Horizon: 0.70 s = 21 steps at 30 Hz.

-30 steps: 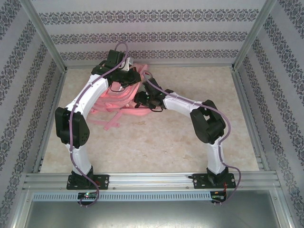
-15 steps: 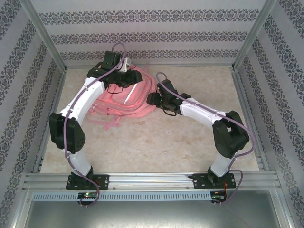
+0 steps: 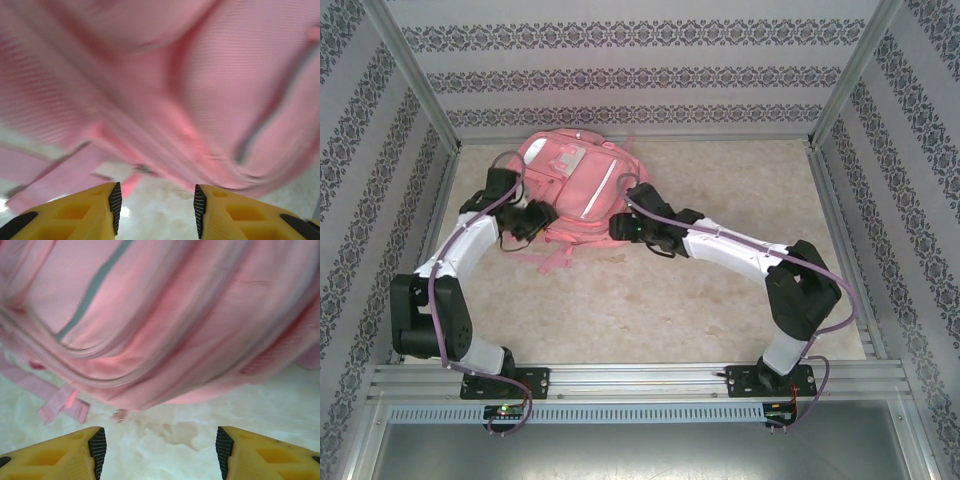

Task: Pack the student bag
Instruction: Zip the student bag at the top-left of the table.

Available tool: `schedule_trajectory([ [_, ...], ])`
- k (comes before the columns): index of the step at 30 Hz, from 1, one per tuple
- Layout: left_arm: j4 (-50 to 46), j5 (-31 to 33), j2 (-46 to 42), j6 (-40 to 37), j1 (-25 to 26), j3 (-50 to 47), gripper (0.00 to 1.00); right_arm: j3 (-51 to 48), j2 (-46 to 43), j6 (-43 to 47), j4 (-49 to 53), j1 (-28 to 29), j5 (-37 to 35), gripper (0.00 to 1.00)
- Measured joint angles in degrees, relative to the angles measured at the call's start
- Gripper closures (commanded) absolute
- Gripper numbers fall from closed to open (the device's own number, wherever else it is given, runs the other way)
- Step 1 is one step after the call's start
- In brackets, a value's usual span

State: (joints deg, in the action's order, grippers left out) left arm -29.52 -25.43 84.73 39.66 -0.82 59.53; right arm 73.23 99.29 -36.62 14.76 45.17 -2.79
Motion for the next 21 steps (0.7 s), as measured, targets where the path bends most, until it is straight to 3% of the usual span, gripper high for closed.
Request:
schedule_trajectory([
  [5,7.85,-3.04,0.0,5.22,-4.74,-8.33,0.55,5.31,4.17,2.16,-0.02,4.5,-0.37,0.42],
  [11,18.6,-6.54,5.09,9.57,-4.94,-9.4,0.55,7.98,7.34,2.6,0.26,6.75,-0.17,0.42],
  [21,25.33,-8.28,8.59,12.63,-4.94,-10.99,0.56,8.09,7.43,2.58,1.03,6.82,-0.2,0.41],
])
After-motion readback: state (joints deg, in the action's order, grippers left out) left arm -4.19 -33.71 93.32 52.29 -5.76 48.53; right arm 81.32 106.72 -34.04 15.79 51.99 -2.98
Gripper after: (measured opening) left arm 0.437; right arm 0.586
